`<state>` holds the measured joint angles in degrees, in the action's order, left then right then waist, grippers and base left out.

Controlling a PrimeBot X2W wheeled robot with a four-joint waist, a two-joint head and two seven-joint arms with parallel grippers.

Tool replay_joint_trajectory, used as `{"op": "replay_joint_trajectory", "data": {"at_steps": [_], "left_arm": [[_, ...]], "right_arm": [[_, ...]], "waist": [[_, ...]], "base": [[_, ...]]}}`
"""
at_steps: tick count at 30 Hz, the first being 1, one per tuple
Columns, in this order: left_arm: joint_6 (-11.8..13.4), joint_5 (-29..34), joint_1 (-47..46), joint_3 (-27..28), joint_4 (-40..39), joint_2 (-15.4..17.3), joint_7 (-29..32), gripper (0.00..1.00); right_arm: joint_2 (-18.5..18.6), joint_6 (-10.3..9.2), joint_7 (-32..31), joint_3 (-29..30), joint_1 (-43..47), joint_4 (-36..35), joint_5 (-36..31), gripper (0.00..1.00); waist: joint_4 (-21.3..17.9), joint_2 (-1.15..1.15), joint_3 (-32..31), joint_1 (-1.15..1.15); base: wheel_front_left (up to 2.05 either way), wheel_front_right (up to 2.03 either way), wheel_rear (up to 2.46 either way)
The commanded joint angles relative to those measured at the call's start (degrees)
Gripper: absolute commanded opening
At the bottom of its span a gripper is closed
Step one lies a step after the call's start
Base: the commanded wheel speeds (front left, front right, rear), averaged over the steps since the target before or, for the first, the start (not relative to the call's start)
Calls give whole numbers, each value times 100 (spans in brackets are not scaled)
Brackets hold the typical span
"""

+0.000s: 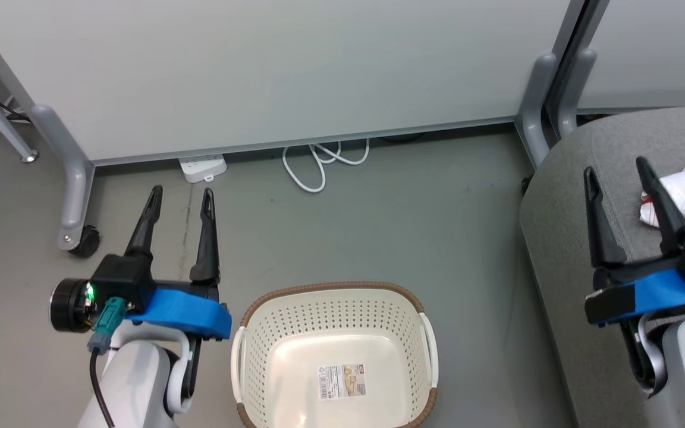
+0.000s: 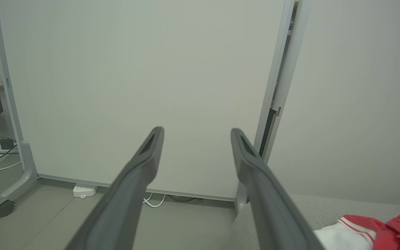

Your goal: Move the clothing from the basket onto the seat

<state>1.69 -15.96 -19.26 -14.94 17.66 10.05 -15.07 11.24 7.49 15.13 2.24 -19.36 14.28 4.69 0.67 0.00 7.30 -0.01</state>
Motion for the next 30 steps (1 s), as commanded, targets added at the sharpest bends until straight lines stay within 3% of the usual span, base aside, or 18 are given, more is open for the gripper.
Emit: {"op": "replay_joint_trajectory", "data": {"at_steps": [1, 15, 30], "left_arm": [[-50, 69, 165, 82, -35, -51, -14, 100], [-565, 575, 1044, 815, -134, -440, -14, 100], [-811, 812, 1299, 1164, -90, -637, -14, 100]], "right_arm": [[-38, 1, 2, -8, 200, 49, 27, 100], [-463, 1, 2, 69, 1095, 153, 148, 100], [-663, 1, 1, 210, 1416, 177, 191, 100]], "waist": [[111, 0, -160, 1], [222, 0, -632, 1], [294, 0, -760, 1]], "base": [[0, 0, 0], [0, 0, 0], [0, 0, 0]]}}
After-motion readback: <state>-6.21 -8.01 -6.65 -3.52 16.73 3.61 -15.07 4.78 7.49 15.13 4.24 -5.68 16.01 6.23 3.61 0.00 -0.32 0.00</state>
